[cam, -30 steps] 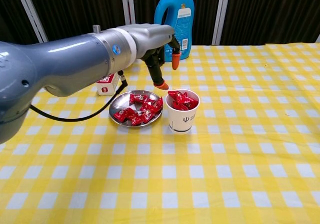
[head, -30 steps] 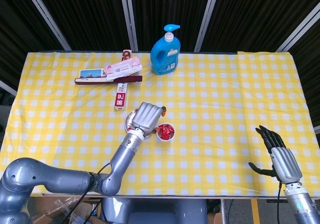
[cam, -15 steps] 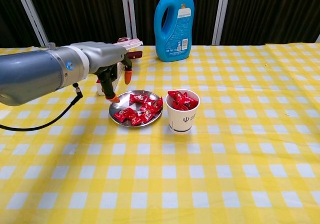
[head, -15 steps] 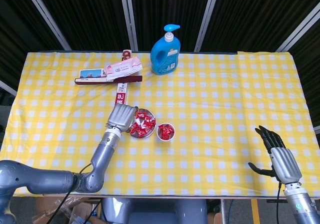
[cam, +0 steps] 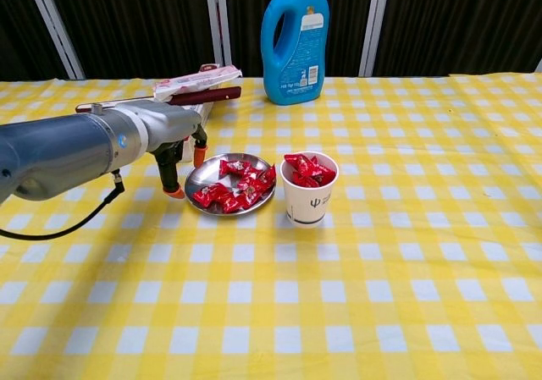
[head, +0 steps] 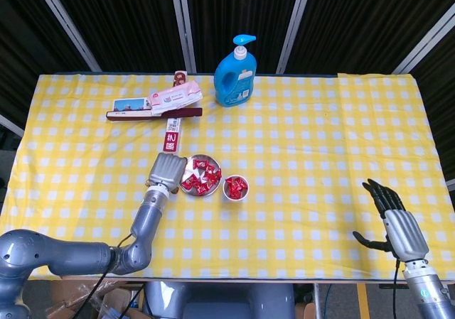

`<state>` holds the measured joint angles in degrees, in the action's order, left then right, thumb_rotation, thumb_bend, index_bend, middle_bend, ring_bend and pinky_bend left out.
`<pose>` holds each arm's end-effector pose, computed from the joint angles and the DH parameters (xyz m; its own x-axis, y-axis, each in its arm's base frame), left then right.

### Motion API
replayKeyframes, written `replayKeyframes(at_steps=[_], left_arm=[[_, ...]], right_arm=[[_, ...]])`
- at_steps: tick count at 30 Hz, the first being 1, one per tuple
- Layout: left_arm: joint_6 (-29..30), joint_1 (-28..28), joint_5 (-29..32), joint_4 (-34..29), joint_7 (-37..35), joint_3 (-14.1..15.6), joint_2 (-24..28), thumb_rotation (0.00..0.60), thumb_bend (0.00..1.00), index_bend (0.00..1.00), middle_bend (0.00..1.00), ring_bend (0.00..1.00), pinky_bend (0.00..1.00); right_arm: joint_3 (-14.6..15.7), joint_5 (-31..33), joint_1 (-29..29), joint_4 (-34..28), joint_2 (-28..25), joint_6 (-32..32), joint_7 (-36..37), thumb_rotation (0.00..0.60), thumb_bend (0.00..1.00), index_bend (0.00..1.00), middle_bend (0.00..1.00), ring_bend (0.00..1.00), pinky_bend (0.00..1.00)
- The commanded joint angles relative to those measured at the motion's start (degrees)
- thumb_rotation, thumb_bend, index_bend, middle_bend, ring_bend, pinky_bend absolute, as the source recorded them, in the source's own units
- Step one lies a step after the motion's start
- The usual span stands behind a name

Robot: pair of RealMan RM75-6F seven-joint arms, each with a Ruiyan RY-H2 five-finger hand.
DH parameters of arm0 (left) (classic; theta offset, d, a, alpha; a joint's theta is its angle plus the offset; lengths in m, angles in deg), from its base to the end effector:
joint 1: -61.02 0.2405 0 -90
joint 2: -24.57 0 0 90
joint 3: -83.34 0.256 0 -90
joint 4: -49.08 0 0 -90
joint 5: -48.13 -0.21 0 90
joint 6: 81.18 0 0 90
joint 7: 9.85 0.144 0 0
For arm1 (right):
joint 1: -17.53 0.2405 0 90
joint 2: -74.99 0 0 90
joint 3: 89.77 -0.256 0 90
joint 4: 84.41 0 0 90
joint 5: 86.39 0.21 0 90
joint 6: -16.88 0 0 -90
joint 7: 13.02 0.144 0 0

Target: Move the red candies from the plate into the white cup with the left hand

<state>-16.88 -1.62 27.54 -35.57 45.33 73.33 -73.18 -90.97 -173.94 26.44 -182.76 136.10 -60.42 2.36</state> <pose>-0.0878 0.3658 -0.0595 0.6775 0.3323 0.6562 0.7337 -0.2434 -0.6344 -0.2868 -0.1921 0.1426 0.1026 -0.1679 0.9805 -0.9936 -0.0635 0.0931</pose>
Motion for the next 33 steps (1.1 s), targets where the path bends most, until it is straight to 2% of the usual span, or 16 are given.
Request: replayKeyframes(at_steps=[1,11,27,33], left_arm=[[-1.02,-0.33,0.03,1.79,-0.31,-0.63,-1.28,0.600,0.21,0.39,0.89,0.94,0.97],[-3.18,-0.59,-2.41,6.07,-2.11,-1.47,-4.63,0.600,0.22,0.40,0.90,0.94,0.97],[-4.98,-0.33,-2.27,8.42,-1.41,-1.29,-6.12,0.600,0.25,0.45,0.90,0.94,0.97],[-5.51,-0.28,-1.84,8.81,-0.99,-1.31,-6.49,0.600,0.36,0.50,0.90,0.94,0.97]], right_arm=[[0.01,-0.01,-0.03,-0.01,-0.02,-0.05,0.05,0.600,0.28,0.00,0.00,0.00,0.00],[0.04,-0.08,0.04,0.02,-0.12,0.09,0.48,0.600,0.28,0.00,0.00,0.00,0.00],[0.05,0.06,0.08,-0.08,-0.15,0.26,0.44,0.600,0.28,0.00,0.00,0.00,0.00],[0.02,0.16,0.10,-0.15,-0.18,0.32,0.51,0.600,0.28,0.00,0.00,0.00,0.00]])
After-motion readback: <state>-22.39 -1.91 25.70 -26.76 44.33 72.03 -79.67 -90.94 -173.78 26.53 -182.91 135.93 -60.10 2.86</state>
